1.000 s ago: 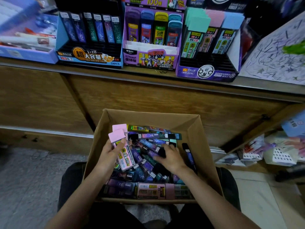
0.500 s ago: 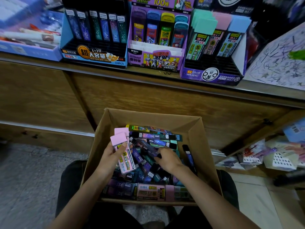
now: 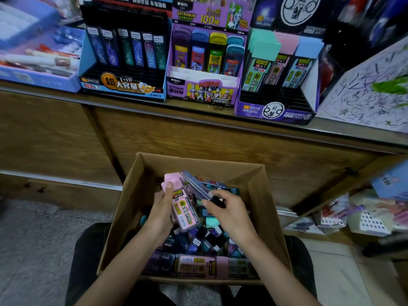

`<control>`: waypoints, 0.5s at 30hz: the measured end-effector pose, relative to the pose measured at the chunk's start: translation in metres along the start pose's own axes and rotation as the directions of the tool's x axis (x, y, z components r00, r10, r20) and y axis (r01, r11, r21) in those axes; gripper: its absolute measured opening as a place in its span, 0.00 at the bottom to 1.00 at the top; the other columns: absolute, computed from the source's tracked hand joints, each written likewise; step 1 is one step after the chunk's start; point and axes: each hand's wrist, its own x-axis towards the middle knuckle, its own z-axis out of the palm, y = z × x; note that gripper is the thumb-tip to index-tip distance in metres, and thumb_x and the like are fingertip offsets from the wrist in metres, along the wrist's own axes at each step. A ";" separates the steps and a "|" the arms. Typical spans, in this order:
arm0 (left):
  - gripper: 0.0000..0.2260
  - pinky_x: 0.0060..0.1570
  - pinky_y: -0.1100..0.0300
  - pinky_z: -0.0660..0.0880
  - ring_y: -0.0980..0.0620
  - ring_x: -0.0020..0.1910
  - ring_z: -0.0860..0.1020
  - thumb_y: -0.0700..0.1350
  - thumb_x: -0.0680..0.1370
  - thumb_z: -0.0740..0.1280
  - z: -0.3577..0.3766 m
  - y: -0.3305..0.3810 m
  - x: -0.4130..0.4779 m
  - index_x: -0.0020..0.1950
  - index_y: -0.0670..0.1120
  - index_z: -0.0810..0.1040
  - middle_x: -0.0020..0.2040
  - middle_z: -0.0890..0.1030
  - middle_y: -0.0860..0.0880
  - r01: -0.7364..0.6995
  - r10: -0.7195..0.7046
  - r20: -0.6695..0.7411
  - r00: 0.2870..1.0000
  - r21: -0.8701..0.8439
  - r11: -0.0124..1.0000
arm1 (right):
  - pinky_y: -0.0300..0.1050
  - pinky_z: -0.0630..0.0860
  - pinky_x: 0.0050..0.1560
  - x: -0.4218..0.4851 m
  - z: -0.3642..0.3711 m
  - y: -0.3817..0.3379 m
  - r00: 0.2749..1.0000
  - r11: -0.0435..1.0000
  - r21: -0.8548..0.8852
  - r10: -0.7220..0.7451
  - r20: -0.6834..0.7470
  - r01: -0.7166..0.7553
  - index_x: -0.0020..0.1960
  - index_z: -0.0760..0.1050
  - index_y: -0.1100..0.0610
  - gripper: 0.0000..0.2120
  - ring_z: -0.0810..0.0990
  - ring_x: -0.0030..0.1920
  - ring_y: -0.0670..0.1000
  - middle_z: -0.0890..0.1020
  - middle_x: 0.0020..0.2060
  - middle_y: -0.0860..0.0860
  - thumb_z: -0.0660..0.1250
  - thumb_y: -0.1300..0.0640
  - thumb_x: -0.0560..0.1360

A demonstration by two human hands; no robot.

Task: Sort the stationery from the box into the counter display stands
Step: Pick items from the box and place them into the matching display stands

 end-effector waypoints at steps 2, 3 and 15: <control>0.21 0.55 0.49 0.75 0.42 0.57 0.79 0.55 0.79 0.59 0.010 0.005 -0.002 0.67 0.44 0.69 0.59 0.80 0.40 -0.006 0.007 0.066 0.998 -0.028 1.000 | 0.32 0.73 0.54 -0.002 0.008 -0.012 0.995 0.994 -0.052 -0.097 -0.034 0.095 0.57 0.78 0.53 0.13 0.77 0.51 0.37 0.80 0.49 0.41 0.70 0.54 0.74; 0.22 0.55 0.49 0.76 0.42 0.57 0.79 0.55 0.77 0.61 0.013 0.008 -0.004 0.67 0.44 0.70 0.58 0.80 0.40 -0.028 0.031 0.111 0.993 -0.030 0.999 | 0.33 0.72 0.54 -0.003 0.011 -0.017 0.987 0.984 -0.096 -0.153 -0.051 0.147 0.57 0.79 0.53 0.12 0.77 0.52 0.39 0.80 0.50 0.43 0.71 0.55 0.73; 0.27 0.43 0.55 0.79 0.45 0.47 0.83 0.49 0.63 0.75 0.003 0.053 -0.008 0.58 0.40 0.75 0.51 0.83 0.40 -0.221 0.203 0.220 0.954 0.061 0.973 | 0.34 0.77 0.43 0.005 0.005 -0.063 0.994 0.953 0.295 -0.090 0.058 0.069 0.49 0.80 0.53 0.07 0.82 0.42 0.42 0.84 0.42 0.48 0.72 0.61 0.71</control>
